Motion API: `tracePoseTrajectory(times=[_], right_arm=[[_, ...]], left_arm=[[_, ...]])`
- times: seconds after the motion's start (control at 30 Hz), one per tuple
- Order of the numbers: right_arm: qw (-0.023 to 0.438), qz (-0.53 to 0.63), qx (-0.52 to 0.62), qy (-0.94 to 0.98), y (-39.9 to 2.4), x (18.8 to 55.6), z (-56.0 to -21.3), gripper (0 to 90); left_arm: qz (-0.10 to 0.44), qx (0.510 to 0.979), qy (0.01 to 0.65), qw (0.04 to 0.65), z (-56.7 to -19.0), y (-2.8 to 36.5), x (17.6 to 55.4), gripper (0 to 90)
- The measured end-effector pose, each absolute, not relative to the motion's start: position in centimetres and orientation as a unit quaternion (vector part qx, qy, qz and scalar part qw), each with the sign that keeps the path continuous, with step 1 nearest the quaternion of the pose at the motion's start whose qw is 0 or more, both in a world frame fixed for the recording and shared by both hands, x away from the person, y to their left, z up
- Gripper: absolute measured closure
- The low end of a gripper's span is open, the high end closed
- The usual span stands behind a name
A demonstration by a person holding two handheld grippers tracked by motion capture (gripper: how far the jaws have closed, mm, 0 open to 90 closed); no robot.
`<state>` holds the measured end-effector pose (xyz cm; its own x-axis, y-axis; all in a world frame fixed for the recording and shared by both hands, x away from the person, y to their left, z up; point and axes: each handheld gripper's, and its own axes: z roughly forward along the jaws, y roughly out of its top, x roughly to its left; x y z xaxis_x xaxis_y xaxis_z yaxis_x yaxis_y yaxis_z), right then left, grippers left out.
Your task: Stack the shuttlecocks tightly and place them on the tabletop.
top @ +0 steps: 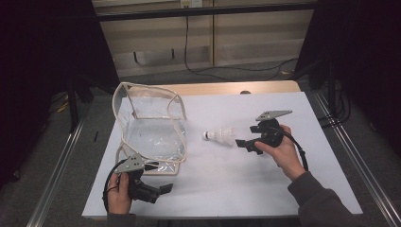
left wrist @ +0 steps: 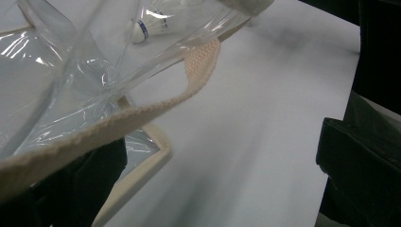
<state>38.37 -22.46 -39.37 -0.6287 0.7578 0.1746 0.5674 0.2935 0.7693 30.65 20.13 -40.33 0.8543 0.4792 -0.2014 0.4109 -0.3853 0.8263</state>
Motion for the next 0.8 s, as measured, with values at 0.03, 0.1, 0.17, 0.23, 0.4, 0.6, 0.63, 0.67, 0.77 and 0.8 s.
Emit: tracePoseTrajectory(times=[0.03,0.1,0.17,0.23,0.4,0.6,0.63,0.67,0.77,0.8], right_arm=[[0.112,0.423,0.415,0.797,-22.5,38.3,-39.3,13.8],[0.113,0.423,0.413,0.798,-22.5,38.2,-39.2,13.0],[0.113,0.422,0.413,0.799,-22.6,38.1,-39.1,12.9],[0.11,0.424,0.412,0.799,-22.6,38.1,-39.0,12.7],[0.119,0.421,0.408,0.801,-22.9,37.9,-38.7,12.5],[0.121,0.417,0.406,0.804,-23.3,37.7,-38.6,12.3],[0.122,0.415,0.405,0.805,-23.3,37.7,-38.6,12.3],[0.122,0.414,0.404,0.807,-23.4,37.7,-38.6,12.2],[0.124,0.413,0.405,0.806,-23.6,37.6,-38.5,12.2],[0.124,0.413,0.406,0.806,-23.7,37.6,-38.5,12.2]], left_arm=[[0.036,0.833,0.268,0.483,-40.3,20.1,30.7,2.9],[0.036,0.833,0.268,0.483,-40.3,20.1,30.6,2.8],[0.036,0.833,0.268,0.483,-40.3,20.1,30.6,2.8],[0.036,0.833,0.268,0.483,-40.3,20.1,30.6,2.8],[0.036,0.833,0.267,0.483,-40.3,20.1,30.6,2.8],[0.036,0.833,0.267,0.484,-40.3,20.1,30.6,2.8],[0.036,0.833,0.267,0.484,-40.3,20.1,30.6,2.8],[0.036,0.833,0.267,0.483,-40.3,20.1,30.6,2.8],[0.036,0.833,0.267,0.484,-40.3,20.1,30.6,2.8],[0.036,0.833,0.267,0.483,-40.3,20.1,30.6,2.8]])
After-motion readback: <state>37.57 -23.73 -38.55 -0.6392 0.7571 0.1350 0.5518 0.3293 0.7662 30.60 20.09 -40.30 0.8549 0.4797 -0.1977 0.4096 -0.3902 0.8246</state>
